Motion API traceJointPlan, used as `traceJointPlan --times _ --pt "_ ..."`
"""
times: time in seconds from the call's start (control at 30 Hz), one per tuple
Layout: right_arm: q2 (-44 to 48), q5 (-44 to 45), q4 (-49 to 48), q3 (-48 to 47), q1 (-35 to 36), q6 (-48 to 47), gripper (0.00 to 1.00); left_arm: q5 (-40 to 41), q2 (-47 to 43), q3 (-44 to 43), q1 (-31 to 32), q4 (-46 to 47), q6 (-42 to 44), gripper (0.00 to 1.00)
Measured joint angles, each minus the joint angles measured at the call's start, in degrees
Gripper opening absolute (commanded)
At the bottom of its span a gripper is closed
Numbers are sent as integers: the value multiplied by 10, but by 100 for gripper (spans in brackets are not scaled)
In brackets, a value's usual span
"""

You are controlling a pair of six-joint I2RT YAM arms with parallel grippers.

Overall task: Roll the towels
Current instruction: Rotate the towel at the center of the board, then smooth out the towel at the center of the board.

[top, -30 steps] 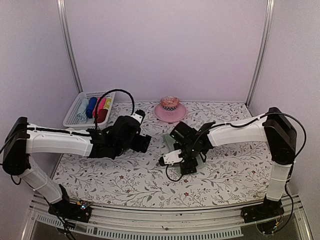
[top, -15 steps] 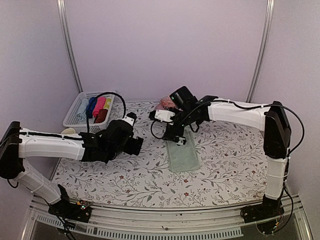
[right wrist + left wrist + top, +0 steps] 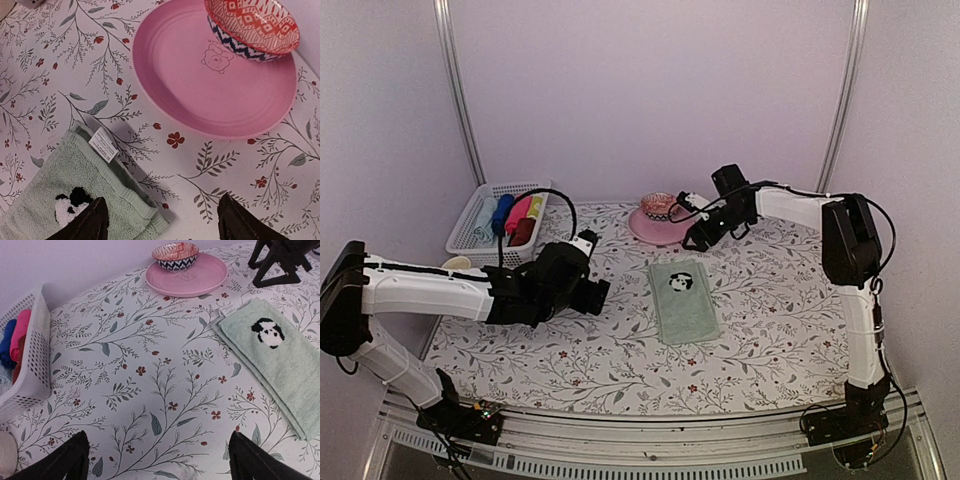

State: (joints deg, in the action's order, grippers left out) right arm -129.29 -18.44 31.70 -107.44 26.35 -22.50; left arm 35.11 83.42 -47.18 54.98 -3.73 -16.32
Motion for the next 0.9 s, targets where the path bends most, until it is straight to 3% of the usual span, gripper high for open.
traceJointPlan --times 0.9 --pt "-80 -112 69 -21 -26 37 53 -26 21 7 1 18 -11 97"
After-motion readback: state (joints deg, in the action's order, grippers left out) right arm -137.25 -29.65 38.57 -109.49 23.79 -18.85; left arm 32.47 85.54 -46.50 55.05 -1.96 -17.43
